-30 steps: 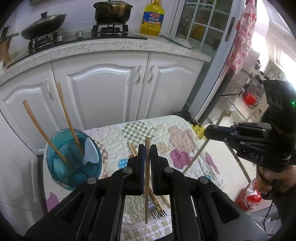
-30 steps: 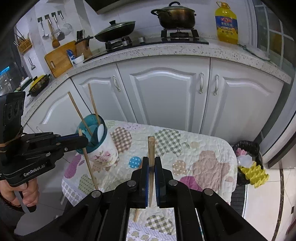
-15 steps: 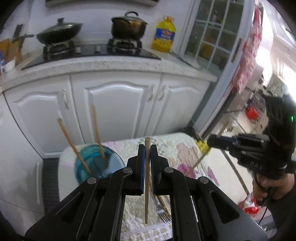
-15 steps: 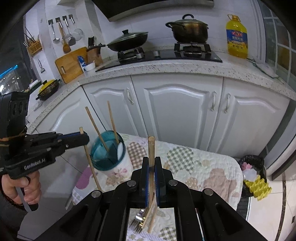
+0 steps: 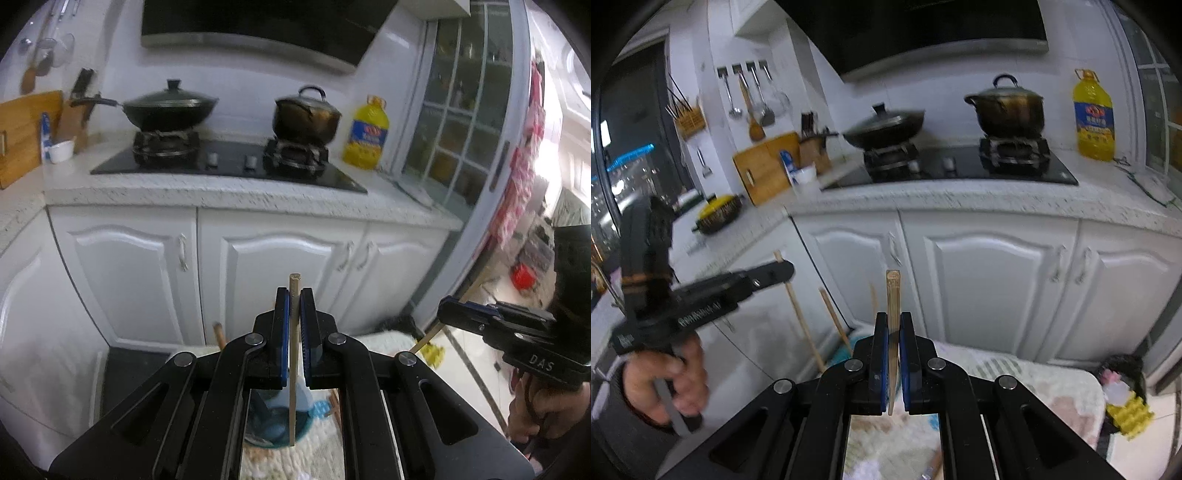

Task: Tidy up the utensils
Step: 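Lower the chopsticks into the holder and open both tools, then withdraw both tools to the pile and close the right tool on a chopstick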

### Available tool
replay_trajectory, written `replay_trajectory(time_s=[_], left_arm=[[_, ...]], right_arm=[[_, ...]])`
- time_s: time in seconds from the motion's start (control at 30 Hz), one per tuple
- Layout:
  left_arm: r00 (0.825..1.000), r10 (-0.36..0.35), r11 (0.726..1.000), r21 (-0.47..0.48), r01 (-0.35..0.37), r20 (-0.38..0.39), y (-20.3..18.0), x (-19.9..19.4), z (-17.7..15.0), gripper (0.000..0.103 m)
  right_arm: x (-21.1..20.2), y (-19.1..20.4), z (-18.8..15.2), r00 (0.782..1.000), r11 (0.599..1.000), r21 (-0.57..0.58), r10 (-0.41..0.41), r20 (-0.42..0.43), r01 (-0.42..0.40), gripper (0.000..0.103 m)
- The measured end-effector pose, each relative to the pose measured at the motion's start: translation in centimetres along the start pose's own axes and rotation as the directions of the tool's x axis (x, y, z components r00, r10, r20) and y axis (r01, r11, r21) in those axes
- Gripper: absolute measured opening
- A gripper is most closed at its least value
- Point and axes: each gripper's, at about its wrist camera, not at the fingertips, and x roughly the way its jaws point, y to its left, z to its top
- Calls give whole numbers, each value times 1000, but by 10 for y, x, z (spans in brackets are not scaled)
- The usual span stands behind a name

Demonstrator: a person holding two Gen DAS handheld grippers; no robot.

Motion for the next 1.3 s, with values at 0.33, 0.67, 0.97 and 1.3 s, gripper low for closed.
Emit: replay_trajectory(time_s=[0.33, 0.67, 0.97, 1.3], left_arm=[[989, 99, 994, 43, -105, 113, 21, 17, -8, 4], [993, 113, 994, -14, -112, 44, 51, 56, -44, 4], [994, 110, 989, -95, -111, -11, 72, 68, -63, 13], [989, 148, 976, -162, -145, 7, 80, 47, -73, 45]], right_arm=[[48, 19, 0, 1000, 1000, -3, 25, -12, -25, 4], [98, 9, -7, 998, 1000, -11, 1, -67, -2, 5], [151, 14, -28, 975, 999, -49, 0, -221, -11, 5], [120, -10, -33, 988, 999, 22, -22, -156, 26, 49]])
